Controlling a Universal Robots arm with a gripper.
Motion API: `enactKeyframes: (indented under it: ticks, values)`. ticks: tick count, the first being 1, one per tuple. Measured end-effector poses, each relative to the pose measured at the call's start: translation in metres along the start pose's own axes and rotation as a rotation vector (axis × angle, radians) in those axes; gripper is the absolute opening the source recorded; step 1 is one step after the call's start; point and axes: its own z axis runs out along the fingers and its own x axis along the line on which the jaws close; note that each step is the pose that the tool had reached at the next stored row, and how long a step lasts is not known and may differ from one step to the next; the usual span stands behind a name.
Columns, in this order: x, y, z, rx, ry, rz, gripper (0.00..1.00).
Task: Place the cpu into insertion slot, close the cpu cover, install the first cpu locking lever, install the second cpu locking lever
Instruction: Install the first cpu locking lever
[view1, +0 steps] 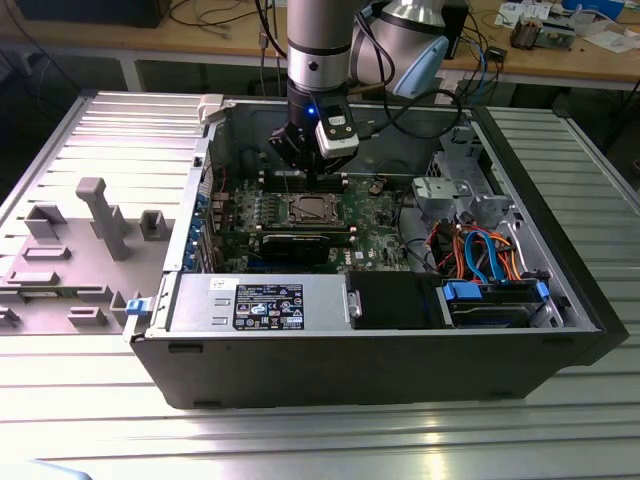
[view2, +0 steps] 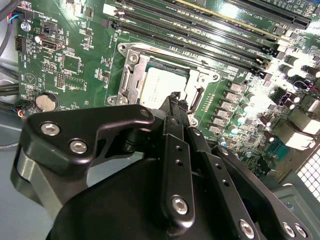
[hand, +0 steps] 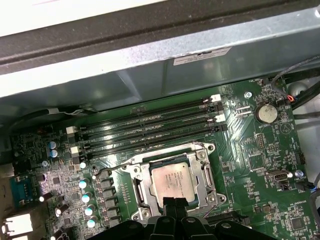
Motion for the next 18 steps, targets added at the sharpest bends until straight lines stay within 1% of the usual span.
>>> enactKeyframes:
  ticks: [12,14,15,16,18]
  values:
    - [0.0,0.0,0.0,-0.0008,0.0,-0.006,0.11]
    - [0.0,-0.0001,-0.0001,-0.0064,0.0013,-0.007,0.11]
    - [0.0,0.0,0.0,-0.0122,0.0025,-0.008,0.11]
    - [0.0001,0.0,0.0,-0.0159,0.0034,-0.009,0.11]
    - [0.0001,0.0001,0.0,-0.0173,0.0034,-0.021,0.11]
